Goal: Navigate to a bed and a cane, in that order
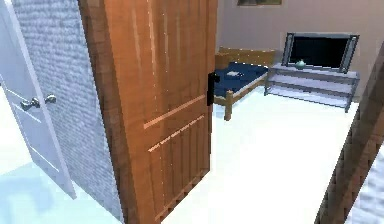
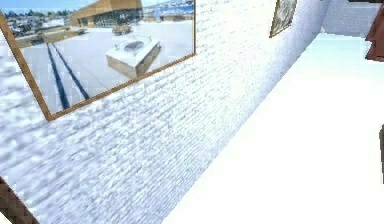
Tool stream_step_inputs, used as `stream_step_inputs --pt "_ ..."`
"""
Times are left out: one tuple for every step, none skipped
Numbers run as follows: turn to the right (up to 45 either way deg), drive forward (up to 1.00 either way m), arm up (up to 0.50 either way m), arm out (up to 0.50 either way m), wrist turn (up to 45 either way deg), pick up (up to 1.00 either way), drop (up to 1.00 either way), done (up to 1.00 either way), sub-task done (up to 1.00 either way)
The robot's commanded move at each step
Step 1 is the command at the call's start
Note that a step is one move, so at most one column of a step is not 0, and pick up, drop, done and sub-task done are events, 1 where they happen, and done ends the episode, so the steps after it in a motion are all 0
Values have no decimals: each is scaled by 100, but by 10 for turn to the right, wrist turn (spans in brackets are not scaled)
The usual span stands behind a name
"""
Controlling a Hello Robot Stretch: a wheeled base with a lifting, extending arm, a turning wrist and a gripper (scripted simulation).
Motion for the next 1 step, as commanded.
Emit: stream_step_inputs --pt "0 55 0 0 0 0 0 0 0"
